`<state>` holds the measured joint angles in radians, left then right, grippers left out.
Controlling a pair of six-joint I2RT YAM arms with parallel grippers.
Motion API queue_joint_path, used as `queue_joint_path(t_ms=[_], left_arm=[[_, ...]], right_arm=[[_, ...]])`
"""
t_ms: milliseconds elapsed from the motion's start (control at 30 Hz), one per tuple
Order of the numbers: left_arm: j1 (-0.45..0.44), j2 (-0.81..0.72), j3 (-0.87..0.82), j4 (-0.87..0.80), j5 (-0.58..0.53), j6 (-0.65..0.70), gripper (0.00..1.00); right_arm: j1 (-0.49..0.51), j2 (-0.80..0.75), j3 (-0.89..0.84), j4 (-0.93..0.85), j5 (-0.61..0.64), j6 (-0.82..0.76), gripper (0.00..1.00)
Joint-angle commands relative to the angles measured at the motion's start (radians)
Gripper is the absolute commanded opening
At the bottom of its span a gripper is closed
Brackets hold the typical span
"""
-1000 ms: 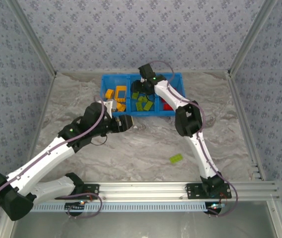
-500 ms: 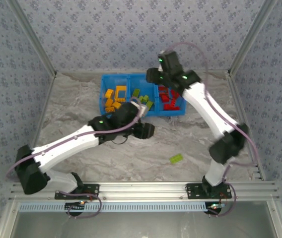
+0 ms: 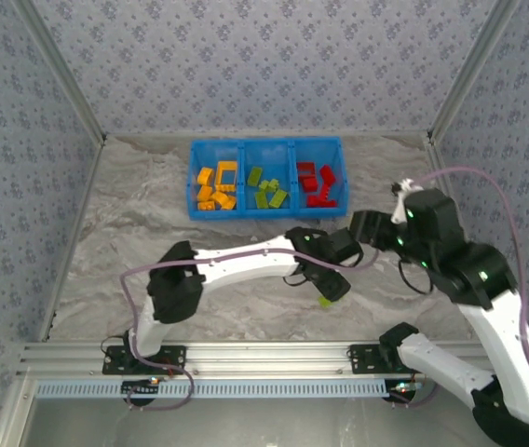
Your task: Sort the legos into containers by color
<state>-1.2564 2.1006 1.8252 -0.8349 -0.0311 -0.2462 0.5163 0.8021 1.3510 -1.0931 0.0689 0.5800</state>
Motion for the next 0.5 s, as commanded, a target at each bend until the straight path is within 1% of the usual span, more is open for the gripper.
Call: queue_joint_path(t_ms=[0,100,233,333,467], left_arm=[[-0.025,0.079,0.112,-0.176,-0.035,0.030,0.71],[-0.037,0.141,0.171,-0.205,-0.040,0.015,0.71],[-0.044,0.221,0.248,-0.258,-0.039,0.001,0.72],[-0.046,0.283,0.325,-0.315,-0.030,-0.005,0.72],[-0.047,0.351,0.426,-0.395,-0.039,-0.020,0.72]], right_arm=[[-0.005,-0.085,0.024,-0.246,-0.010,0.109,0.67],[-0.005,-0.150,0.043,-0.353,0.005,0.142,0.67],[-0.004,-0.193,0.100,-0.457,0.037,0.155,0.67],[-0.004,-0.196,0.126,-0.489,0.053,0.155,0.67],[-0.004,-0.200,0.110,-0.486,0.065,0.157,0.67]])
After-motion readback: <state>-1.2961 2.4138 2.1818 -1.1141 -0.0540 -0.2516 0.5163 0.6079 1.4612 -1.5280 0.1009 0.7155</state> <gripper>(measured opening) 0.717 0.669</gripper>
